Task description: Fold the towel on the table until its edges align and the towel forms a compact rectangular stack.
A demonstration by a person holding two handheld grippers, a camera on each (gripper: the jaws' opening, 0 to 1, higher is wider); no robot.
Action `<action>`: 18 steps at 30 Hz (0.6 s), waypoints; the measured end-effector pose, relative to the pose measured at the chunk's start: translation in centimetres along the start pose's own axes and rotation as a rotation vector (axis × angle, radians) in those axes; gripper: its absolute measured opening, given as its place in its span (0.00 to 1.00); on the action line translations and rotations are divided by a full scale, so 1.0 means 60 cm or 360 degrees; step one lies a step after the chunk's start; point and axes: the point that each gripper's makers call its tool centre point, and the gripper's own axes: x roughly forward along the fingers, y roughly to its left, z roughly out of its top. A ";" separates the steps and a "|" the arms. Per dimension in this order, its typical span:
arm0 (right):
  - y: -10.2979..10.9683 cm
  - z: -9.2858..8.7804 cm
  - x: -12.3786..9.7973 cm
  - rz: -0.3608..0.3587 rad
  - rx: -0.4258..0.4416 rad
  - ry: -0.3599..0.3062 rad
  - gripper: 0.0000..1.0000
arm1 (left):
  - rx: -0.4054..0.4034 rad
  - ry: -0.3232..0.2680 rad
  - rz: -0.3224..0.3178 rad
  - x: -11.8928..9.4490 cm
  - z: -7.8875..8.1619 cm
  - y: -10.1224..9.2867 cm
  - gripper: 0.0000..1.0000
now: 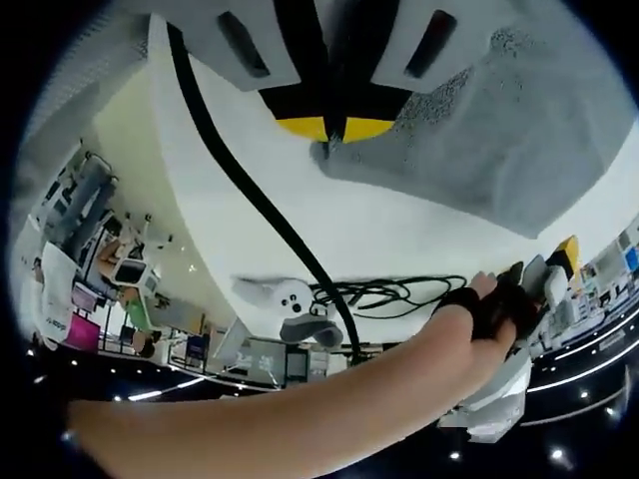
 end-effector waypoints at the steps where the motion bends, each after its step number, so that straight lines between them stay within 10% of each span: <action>1: -0.004 -0.003 0.005 -0.0004 -0.0002 0.0007 0.61 | -0.0004 -0.0003 0.0002 0.000 0.000 0.000 0.03; 18: -0.019 -0.046 0.025 -0.0074 -0.0193 0.0145 0.57 | -0.0016 -0.0067 -0.0023 0.001 -0.002 0.001 0.03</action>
